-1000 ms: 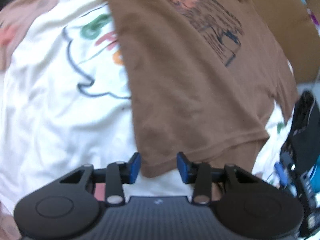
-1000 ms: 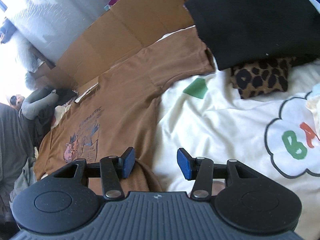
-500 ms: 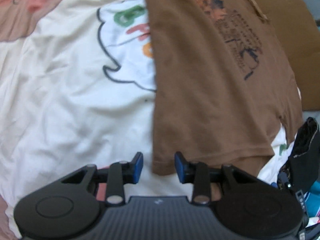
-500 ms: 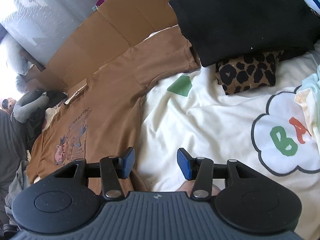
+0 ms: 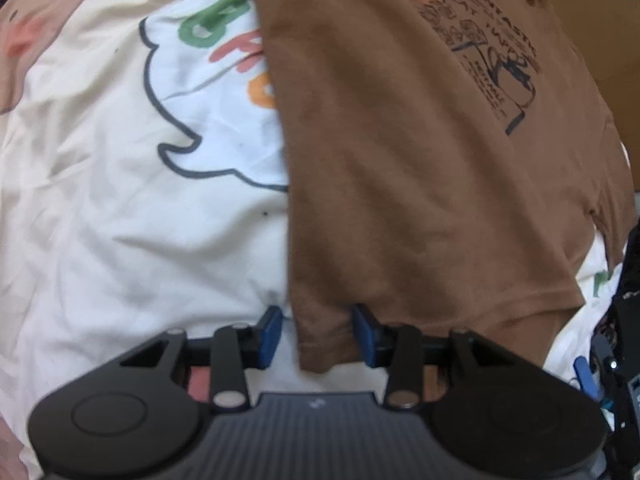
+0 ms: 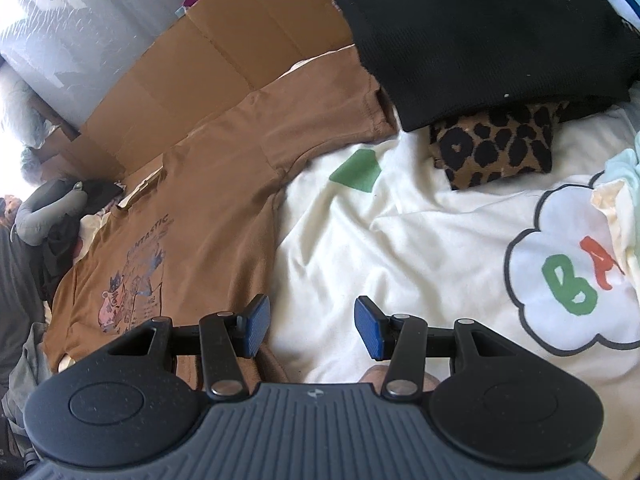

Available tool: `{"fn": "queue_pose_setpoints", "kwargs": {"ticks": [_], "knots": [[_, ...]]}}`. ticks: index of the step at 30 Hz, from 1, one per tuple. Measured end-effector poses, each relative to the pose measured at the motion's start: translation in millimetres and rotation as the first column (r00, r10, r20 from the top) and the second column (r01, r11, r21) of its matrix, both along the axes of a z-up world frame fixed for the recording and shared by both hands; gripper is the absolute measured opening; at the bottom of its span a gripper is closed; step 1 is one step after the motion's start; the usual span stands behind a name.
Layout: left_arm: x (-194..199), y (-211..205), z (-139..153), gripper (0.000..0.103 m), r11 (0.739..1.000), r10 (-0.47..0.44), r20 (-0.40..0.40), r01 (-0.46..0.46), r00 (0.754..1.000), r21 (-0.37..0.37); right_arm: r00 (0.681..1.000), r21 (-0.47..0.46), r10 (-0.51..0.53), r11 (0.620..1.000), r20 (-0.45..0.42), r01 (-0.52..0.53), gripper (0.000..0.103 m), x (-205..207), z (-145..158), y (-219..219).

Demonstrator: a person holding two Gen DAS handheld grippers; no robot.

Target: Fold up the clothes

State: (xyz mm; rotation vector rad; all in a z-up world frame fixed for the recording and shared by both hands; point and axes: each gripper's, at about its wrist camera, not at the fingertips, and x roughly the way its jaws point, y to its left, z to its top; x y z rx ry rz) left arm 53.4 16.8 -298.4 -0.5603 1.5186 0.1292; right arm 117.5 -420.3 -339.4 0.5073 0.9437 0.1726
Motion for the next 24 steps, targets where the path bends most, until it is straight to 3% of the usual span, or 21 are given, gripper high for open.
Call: {"fn": "queue_pose_setpoints", "kwargs": {"ticks": [1,3,5,15,24], "knots": [[-0.7,-0.9,2.2,0.040,1.000,-0.001,0.000,0.001,1.000,0.008,1.000,-0.002,0.007,1.000,0.000,-0.007,0.054,0.3,0.2,1.7],[-2.6,1.3,7.5,0.017,1.000,-0.007,-0.003,0.007,1.000,0.015,1.000,-0.001,0.015,1.000,-0.001,-0.015,0.055,0.5,0.0,3.3],[-3.3,4.9,15.5,0.004,1.000,-0.024,-0.004,0.024,1.000,0.014,1.000,0.001,0.022,1.000,-0.003,-0.022,0.055,0.5,-0.2,4.9],[5.1,31.8,92.8,0.003,0.982,-0.189,0.039,0.190,0.981,-0.003,1.000,0.032,-0.009,0.999,0.000,0.009,0.055,-1.2,0.9,-4.7],[32.4,32.4,123.5,0.002,0.962,-0.271,0.075,0.267,0.960,0.063,0.999,0.047,0.026,0.999,-0.041,-0.024,0.055,5.5,-3.4,5.4]]}}
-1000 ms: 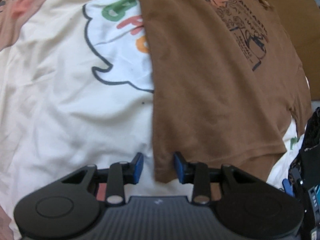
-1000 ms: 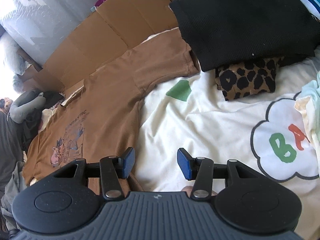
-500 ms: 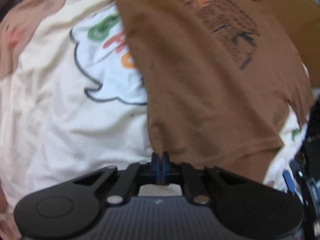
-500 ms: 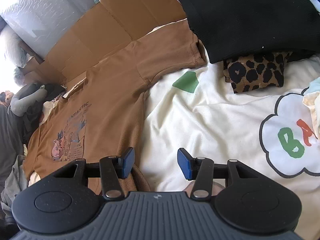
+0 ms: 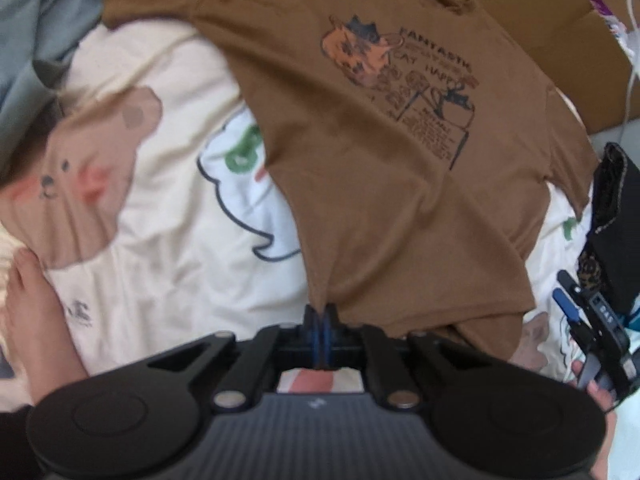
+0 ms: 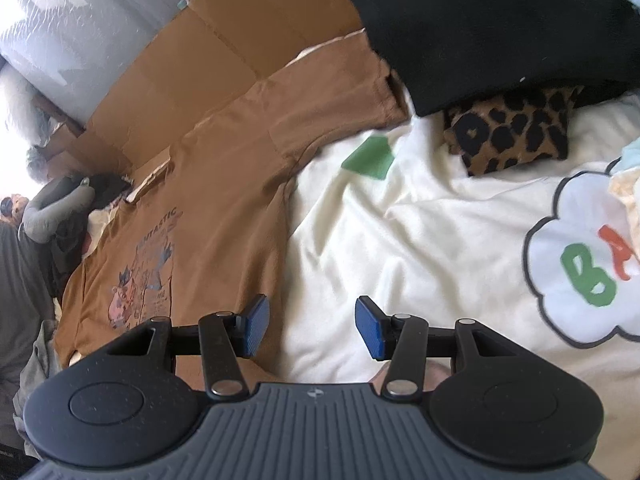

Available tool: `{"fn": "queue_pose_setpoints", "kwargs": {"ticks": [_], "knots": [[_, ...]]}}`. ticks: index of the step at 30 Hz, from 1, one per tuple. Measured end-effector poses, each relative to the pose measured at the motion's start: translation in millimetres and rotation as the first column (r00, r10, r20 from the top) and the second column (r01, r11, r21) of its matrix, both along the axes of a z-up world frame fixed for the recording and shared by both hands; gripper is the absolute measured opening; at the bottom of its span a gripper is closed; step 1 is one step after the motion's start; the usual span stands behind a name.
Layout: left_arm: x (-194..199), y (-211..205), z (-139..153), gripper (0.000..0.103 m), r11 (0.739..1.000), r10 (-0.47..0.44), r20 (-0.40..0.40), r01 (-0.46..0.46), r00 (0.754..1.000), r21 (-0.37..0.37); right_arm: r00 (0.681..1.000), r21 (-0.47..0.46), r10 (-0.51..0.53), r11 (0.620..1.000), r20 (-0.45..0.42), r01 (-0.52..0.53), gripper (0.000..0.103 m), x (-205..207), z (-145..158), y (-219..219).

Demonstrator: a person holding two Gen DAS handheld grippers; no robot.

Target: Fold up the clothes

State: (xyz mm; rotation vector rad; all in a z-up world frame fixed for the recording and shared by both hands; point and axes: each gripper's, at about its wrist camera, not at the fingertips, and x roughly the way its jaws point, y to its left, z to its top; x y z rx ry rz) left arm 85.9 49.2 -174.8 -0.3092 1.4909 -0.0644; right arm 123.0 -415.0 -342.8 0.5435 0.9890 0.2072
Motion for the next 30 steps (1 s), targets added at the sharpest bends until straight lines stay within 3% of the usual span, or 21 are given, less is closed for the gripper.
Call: {"fn": "queue_pose_setpoints", "kwargs": {"ticks": [4,9,15,21,25,30], "knots": [[-2.5,19.7,11.9,0.002,1.000,0.006,0.040,-0.006,0.999,-0.004,0.997,-0.030,0.074,0.997,-0.025,-0.075,0.055,0.5,19.0,3.8],[-3.6,47.4,24.2,0.002,0.999,0.053,0.091,-0.053,0.994,-0.010,0.985,-0.087,0.171,0.981,-0.037,-0.174,0.055,7.2,81.2,-1.0],[-2.0,85.4,44.4,0.002,0.996,0.059,0.105,-0.065,0.993,0.058,0.940,-0.105,0.334,0.935,-0.065,-0.340,0.057,17.8,168.1,18.7],[-5.8,113.0,45.2,0.002,0.987,0.047,0.115,-0.064,0.992,0.146,0.915,-0.179,0.398,0.897,-0.072,-0.404,0.059,19.1,235.6,50.9],[-6.5,122.0,46.9,0.002,0.985,0.038,0.122,-0.058,0.992,0.164,0.908,-0.183,0.398,0.890,-0.134,-0.417,0.064,19.5,248.1,71.7],[-1.1,126.7,54.3,0.002,0.980,0.003,0.148,-0.032,0.989,0.195,0.916,-0.207,0.346,0.899,-0.206,-0.386,0.064,15.4,220.5,92.5]]}}
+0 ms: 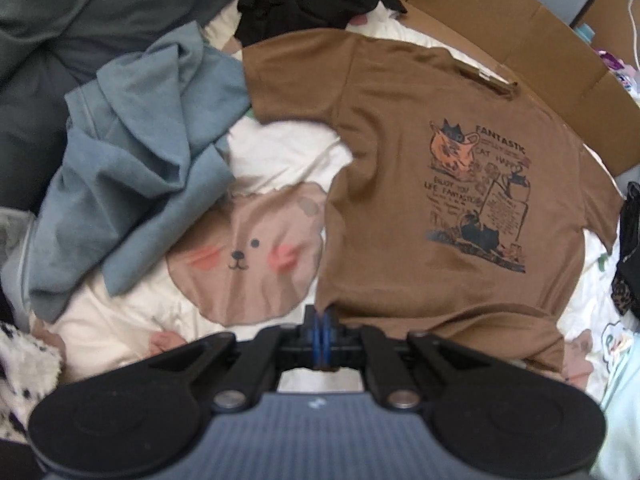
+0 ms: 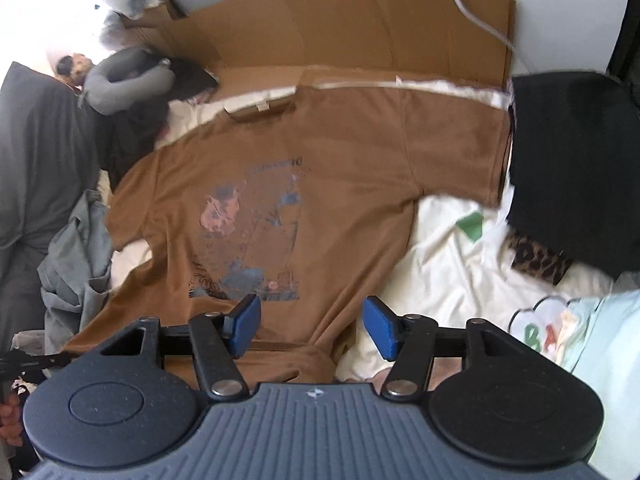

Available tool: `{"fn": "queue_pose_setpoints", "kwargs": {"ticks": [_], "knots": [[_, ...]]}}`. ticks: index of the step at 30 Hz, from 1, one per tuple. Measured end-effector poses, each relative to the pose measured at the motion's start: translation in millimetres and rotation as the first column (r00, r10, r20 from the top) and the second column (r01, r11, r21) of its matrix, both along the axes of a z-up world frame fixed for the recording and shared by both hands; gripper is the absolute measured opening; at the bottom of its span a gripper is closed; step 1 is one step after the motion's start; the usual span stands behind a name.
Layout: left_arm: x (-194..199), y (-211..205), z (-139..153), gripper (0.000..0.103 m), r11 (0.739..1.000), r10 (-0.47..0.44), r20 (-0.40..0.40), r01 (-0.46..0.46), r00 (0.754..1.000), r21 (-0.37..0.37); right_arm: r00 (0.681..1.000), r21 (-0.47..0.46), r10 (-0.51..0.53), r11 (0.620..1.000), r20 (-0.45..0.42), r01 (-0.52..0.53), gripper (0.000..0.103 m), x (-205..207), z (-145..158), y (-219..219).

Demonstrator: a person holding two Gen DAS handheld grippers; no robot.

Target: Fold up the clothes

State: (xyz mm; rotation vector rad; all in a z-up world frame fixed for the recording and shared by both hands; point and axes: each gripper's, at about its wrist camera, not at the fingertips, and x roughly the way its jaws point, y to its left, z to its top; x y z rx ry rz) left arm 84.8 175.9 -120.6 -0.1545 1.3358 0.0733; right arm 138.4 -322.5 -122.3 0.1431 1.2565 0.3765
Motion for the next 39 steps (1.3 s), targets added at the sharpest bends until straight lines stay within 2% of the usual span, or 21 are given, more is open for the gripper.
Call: {"fn": "queue_pose_setpoints", "kwargs": {"ticks": [3,6,8,11,13,17,19,22,25,27,30,33,35,38,39], "knots": [[11.0,5.8,5.4,0.002,0.999,-0.017,0.032,0.015,0.999,0.044,0.998,-0.035,-0.033,0.999,-0.056,0.031,0.064,-3.3,-27.8,9.5],[28.5,11.9,8.0,0.002,0.997,-0.036,0.054,0.032,0.998,0.076,0.985,-0.020,-0.110,0.994,-0.133,0.109,0.064,-6.4,-56.6,12.3],[39.5,17.4,6.2,0.002,0.995,-0.039,0.059,0.033,0.998,0.096,0.963,0.005,-0.220,0.975,-0.154,0.224,0.064,-7.5,-73.6,5.3],[58.0,27.0,0.9,0.002,0.993,-0.036,0.055,0.029,0.998,0.118,0.908,0.072,-0.367,0.919,-0.202,0.388,0.064,-16.1,-102.6,-6.0],[70.0,25.8,-5.1,0.002,0.986,-0.070,0.045,0.062,0.997,0.152,0.896,0.075,-0.394,0.907,-0.203,0.415,0.064,-22.2,-117.7,-2.8],[89.0,16.0,-16.9,0.002,0.971,-0.129,0.014,0.124,0.992,0.203,0.894,0.112,-0.405,0.896,-0.192,0.430,0.064,-48.3,-146.3,7.3],[97.8,10.7,-17.9,0.002,0.968,-0.147,0.002,0.143,0.989,0.205,0.892,0.128,-0.412,0.890,-0.187,0.438,0.063,-62.7,-158.2,12.1],[111.6,1.5,-14.3,0.002,0.961,-0.198,-0.006,0.196,0.980,0.195,0.882,0.116,-0.454,0.876,-0.127,0.467,0.063,-85.2,-167.6,15.0],[120.0,-14.7,-12.0,0.002,0.922,-0.312,-0.016,0.307,0.950,0.236,0.886,0.131,-0.453,0.877,-0.095,0.463,0.058,-95.5,-176.3,19.6],[123.8,-21.0,-12.8,0.002,0.905,-0.354,-0.014,0.346,0.935,0.246,0.888,0.147,-0.452,0.876,-0.082,0.460,0.058,-99.5,-182.7,21.5],[130.4,-25.5,-18.5,0.002,0.912,-0.353,-0.012,0.347,0.936,0.219,0.843,0.205,-0.526,0.818,-0.112,0.537,0.058,-99.7,-194.1,10.5],[135.7,-28.6,-23.9,0.002,0.929,-0.330,-0.014,0.328,0.944,0.170,0.812,0.244,-0.565,0.774,-0.149,0.584,0.046,-99.3,-207.0,5.3],[139.0,-29.8,-23.6,0.002,0.937,-0.319,-0.017,0.318,0.948,0.143,0.785,0.252,-0.595,0.744,-0.173,0.619,0.045,-99.8,-215.3,4.3],[142.2,-29.8,-23.7,0.002,0.938,-0.318,-0.015,0.317,0.948,0.138,0.688,0.300,-0.673,0.620,-0.271,0.725,0.045,-102.1,-232.0,0.1],[142.8,-28.2,-25.4,0.002,0.939,-0.315,-0.019,0.314,0.949,0.137,0.667,0.303,-0.680,0.595,-0.304,0.745,0.045,-101.6,-238.1,1.2]]}}
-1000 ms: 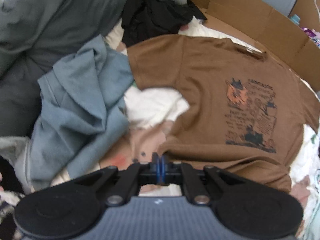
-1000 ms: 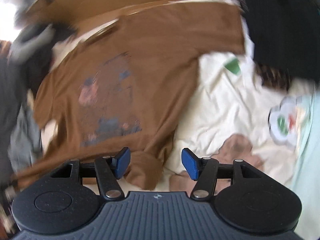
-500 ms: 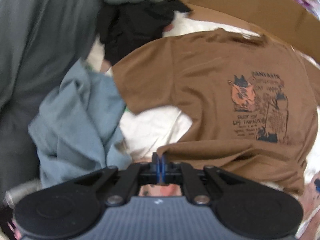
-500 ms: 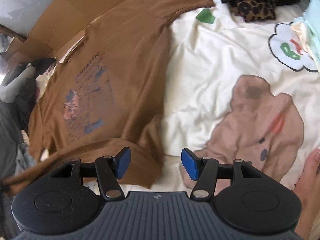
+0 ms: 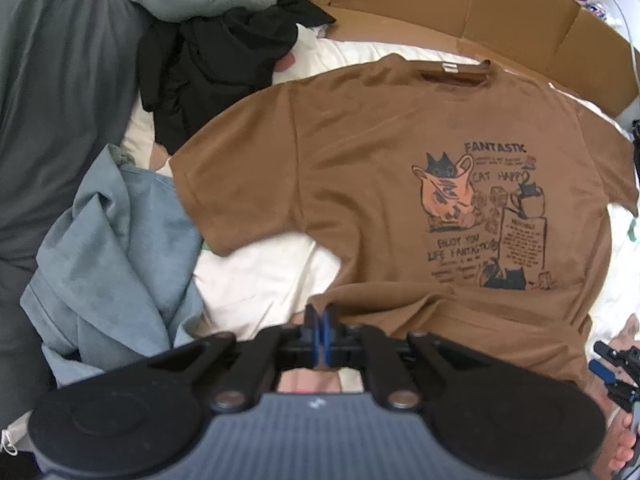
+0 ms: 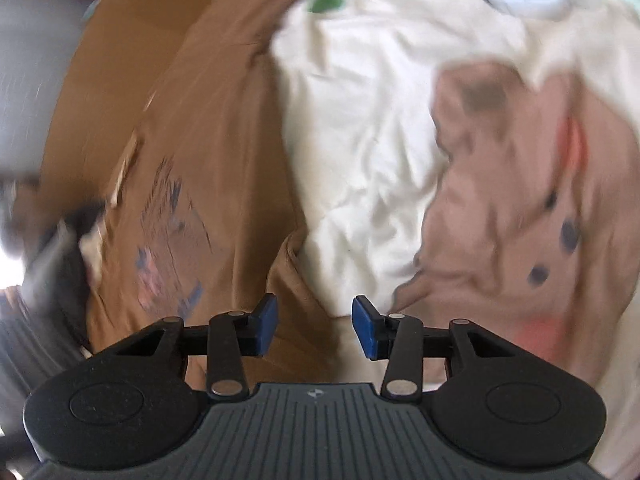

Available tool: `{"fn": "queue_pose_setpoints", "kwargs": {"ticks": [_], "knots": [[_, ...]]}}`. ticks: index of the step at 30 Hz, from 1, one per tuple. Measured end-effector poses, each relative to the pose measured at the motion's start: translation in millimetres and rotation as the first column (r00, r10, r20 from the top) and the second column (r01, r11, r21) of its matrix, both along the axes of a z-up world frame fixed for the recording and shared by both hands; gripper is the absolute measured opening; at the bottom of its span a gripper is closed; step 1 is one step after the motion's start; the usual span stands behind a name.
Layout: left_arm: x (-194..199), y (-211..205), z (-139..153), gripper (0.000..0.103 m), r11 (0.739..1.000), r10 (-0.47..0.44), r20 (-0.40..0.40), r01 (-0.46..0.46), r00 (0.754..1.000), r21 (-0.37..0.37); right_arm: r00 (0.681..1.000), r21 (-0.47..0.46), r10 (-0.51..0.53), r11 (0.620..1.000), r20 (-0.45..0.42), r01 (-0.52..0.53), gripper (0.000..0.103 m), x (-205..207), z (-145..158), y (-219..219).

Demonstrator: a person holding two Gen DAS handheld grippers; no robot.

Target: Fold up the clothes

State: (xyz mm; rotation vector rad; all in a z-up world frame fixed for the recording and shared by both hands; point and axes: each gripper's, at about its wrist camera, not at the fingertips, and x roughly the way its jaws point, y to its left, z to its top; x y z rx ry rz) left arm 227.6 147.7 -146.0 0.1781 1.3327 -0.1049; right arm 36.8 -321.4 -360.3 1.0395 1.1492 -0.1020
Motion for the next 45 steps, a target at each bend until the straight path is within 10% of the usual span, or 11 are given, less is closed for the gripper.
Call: {"fn": "queue_pose_setpoints", "kwargs": {"ticks": [18,20,22,30,37,41,45], "knots": [[3.0,-0.3,-8.0,0.002,1.000,0.012,-0.038,-0.013,0.999,-0.022,0.950,0.328,-0.115,0.921,-0.289,0.211,0.072,-13.0,-45.7,49.0],[2.3,-1.5,-8.0,0.002,1.000,0.010,-0.041,-0.011,0.999,-0.024,0.960,0.332,-0.088,0.927,-0.267,0.178,0.058,-10.4,-44.8,52.2],[2.4,-2.8,-8.3,0.002,1.000,0.007,-0.042,-0.008,0.999,-0.024,0.973,0.346,-0.080,0.926,-0.217,0.153,0.018,-9.3,-41.9,51.9],[-5.5,-9.9,-7.8,0.002,1.000,-0.011,-0.035,0.010,0.999,-0.014,0.996,0.022,0.068,0.997,-0.051,-0.067,0.015,11.9,34.5,33.0],[-23.0,-12.5,-7.8,0.002,0.998,-0.064,-0.053,0.066,0.997,0.026,0.938,-0.379,0.345,0.871,0.023,-0.312,0.015,9.4,102.0,12.2],[-33.0,-10.9,-16.9,0.002,0.992,-0.096,-0.094,0.103,0.991,0.071,0.905,-0.418,0.420,0.812,-0.067,-0.408,0.020,-8.4,89.2,-5.0],[-41.9,-13.8,-25.3,0.002,0.982,-0.146,-0.125,0.159,0.981,0.102,0.948,-0.307,0.278,0.898,-0.159,-0.315,0.029,-33.3,62.2,-40.6]]}}
